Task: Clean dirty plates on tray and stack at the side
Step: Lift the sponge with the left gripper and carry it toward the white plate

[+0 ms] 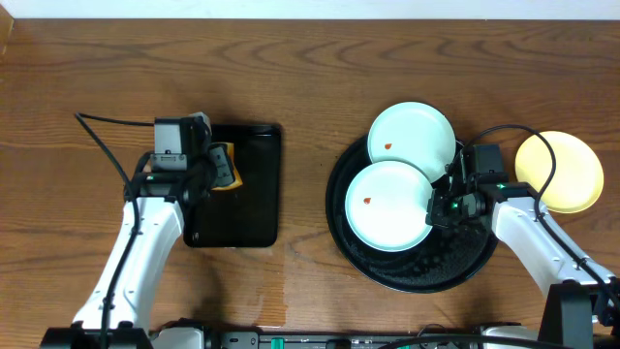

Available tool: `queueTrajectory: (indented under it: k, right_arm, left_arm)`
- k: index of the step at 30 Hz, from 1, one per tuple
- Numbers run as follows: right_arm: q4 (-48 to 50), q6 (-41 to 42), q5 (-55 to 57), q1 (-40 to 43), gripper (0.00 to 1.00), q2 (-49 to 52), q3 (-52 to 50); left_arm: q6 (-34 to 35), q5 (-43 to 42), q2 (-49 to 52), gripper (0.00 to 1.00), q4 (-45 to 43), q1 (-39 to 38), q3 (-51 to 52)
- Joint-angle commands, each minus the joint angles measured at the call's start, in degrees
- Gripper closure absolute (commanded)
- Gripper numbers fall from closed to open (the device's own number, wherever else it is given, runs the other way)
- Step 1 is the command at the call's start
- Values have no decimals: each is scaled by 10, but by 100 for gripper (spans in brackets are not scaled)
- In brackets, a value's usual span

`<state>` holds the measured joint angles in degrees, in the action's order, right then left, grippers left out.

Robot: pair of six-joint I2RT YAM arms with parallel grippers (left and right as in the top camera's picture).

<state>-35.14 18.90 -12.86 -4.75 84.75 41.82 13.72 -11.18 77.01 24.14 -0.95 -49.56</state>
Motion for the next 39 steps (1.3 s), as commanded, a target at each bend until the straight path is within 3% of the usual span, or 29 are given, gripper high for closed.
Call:
queueTrajectory:
  k: [1,25,33,39]
  right_arm:
    - [-2,8,6,-4,99,5,-4]
    - [-2,8,6,-4,99,5,-4]
    - [-1,8,6,-4,99,5,-4]
    - [-3,8,6,-4,99,5,-4]
  left_arm:
    - [1,5,-20,93,-7,2,-18]
    - [-15,21,-72,93,-208,4,-18]
    - [-14,21,-73,93,-206,4,-18]
    - [-14,20,-58,93,-83,4,-17]
